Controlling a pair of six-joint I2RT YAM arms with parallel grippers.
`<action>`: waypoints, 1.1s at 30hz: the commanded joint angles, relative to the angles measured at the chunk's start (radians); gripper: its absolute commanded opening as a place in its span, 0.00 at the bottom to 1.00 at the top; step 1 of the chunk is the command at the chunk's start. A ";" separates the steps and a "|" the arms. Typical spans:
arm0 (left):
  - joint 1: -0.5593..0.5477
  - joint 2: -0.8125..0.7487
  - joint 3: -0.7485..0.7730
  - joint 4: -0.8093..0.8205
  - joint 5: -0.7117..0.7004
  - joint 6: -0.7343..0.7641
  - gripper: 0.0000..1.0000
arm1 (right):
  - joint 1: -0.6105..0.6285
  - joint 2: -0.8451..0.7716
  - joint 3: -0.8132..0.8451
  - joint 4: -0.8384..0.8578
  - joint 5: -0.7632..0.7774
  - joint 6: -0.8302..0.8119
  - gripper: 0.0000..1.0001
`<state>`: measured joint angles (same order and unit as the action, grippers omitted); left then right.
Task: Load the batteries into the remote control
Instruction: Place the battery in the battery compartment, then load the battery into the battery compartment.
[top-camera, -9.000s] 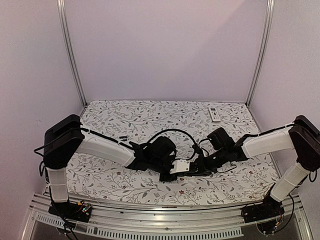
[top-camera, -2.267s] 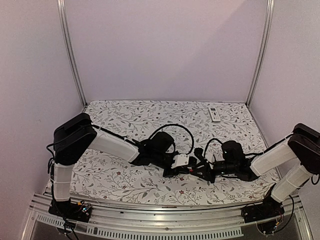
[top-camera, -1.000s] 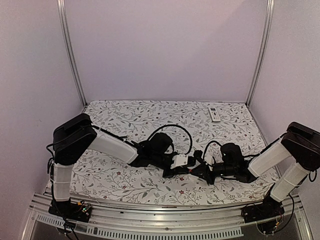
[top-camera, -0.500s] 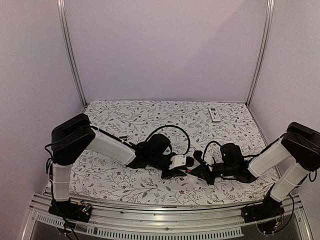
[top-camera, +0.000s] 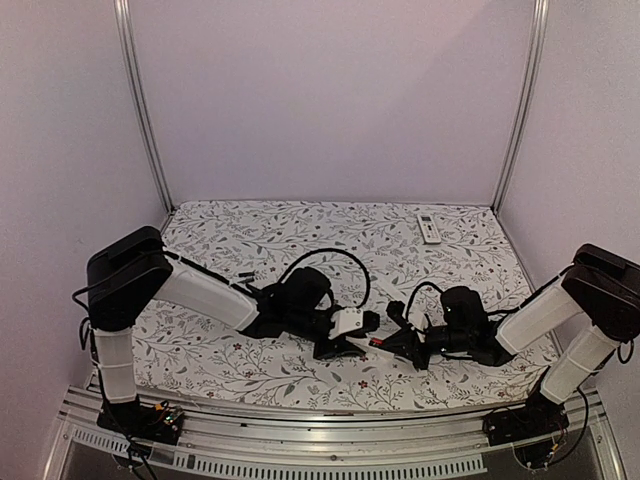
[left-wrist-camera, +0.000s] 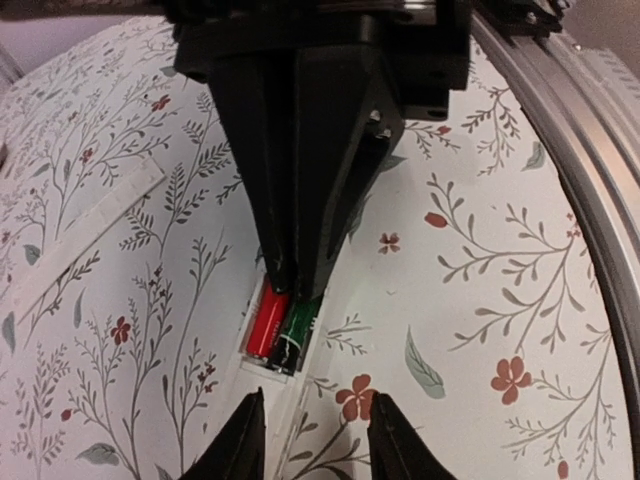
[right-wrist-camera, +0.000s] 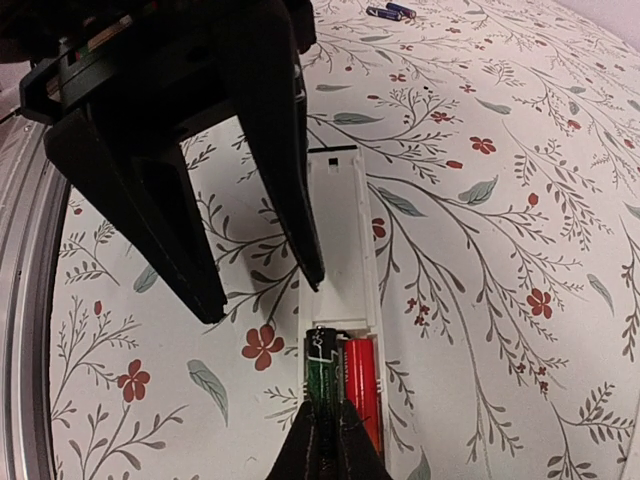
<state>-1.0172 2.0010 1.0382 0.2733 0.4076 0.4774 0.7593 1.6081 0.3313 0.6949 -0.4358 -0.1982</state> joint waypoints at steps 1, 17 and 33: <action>0.013 -0.036 -0.039 0.038 -0.010 -0.058 0.24 | 0.005 0.027 -0.009 -0.061 0.002 0.008 0.07; 0.009 0.056 0.020 0.060 -0.007 -0.093 0.02 | 0.006 0.029 -0.004 -0.067 0.003 0.012 0.07; 0.020 0.037 0.020 0.071 -0.009 -0.120 0.05 | 0.006 0.021 0.003 -0.084 0.004 0.006 0.07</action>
<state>-1.0164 2.0636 1.0725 0.3344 0.4068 0.3878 0.7593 1.6123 0.3336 0.6960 -0.4358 -0.1967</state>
